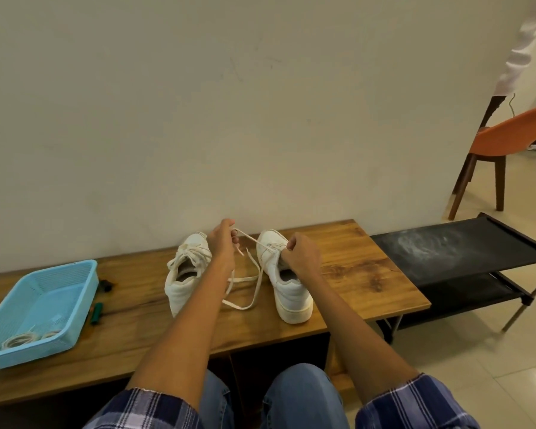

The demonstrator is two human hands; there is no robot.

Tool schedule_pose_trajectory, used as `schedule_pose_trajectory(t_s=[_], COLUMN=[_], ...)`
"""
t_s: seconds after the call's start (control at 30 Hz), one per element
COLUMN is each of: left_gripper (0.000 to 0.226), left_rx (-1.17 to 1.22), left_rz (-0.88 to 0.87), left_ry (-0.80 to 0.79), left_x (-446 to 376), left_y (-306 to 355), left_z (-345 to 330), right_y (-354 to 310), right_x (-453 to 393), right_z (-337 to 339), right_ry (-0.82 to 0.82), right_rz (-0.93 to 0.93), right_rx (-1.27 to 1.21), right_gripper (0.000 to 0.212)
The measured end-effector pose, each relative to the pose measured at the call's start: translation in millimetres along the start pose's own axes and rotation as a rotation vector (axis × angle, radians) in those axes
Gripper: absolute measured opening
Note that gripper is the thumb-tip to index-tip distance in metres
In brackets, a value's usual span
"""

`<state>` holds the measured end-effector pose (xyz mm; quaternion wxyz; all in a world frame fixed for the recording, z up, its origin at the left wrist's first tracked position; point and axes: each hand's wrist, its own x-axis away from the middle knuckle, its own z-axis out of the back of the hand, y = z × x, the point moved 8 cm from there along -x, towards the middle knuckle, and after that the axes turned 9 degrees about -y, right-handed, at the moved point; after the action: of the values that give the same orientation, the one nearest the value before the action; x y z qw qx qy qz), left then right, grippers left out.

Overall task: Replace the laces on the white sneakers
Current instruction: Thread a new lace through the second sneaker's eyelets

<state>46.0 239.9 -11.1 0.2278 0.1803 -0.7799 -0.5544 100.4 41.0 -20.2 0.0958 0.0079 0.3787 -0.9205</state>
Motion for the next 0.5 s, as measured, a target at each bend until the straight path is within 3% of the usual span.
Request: schedule_pose_trajectory(t_s=[0.2,0.33,0.43,0.5], left_gripper=[0.013,0.015,0.019,0.023], left_rx=[0.119,0.225,0.074,0.006], left_rz=[-0.045,-0.035,-0.071,-0.098], left_ry=[-0.123,-0.347,-0.434,-0.476], left_x=[18.2,23.5,30.0,35.2], left_y=[56.4,79.8,85.3,85.4], left_z=[10.1,-7.9,-24.9,-36.9], right_y=[-0.2,-34.9,-79.4,-106.5], right_x=[2.4,10.3,18.4,26.6], right_z=[4.5,22.4,21.0,16.9], right_ry=[-0.016,0.097,-0.127,-0.327], right_rz=[-0.06,0.094,0.244,0.252], right_rx=[-0.013,-0.158,-0.469,-0.622], right_gripper=[0.016,0.017,0.012,0.022])
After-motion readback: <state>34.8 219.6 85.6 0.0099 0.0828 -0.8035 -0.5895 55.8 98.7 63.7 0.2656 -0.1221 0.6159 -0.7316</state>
